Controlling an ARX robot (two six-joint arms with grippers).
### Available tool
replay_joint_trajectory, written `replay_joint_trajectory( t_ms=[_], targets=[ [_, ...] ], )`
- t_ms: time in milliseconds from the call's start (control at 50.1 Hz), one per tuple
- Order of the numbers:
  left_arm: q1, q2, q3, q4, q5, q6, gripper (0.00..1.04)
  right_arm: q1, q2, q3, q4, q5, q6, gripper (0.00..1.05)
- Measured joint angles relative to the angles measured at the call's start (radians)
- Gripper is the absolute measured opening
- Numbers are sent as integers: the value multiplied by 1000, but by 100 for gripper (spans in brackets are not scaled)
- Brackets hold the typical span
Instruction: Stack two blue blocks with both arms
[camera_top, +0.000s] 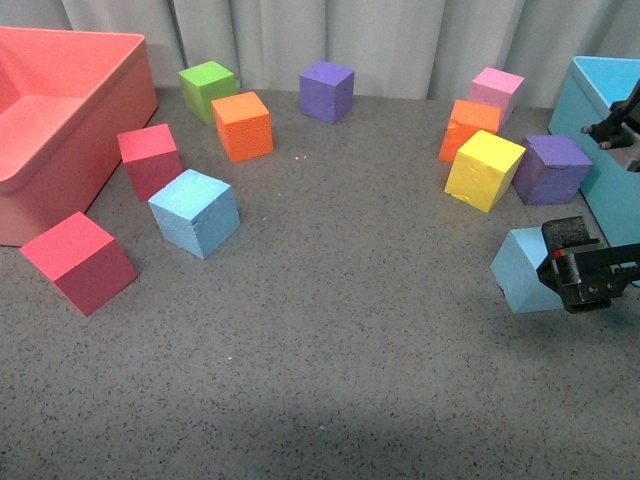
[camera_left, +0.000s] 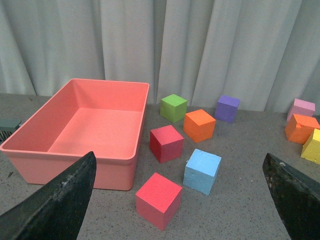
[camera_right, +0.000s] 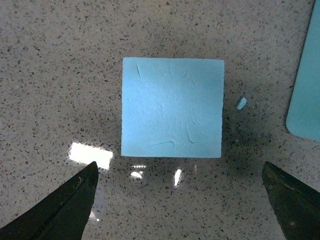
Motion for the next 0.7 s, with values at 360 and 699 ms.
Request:
replay_joint_trajectory(
  t_ms=[360, 699],
  targets=[
    [0, 0, 0, 0, 0, 0, 98, 2, 230, 158, -24, -45, 64, 95],
    [0, 0, 0, 0, 0, 0, 98, 16, 297, 219, -40, -3, 87, 52]
  ],
)
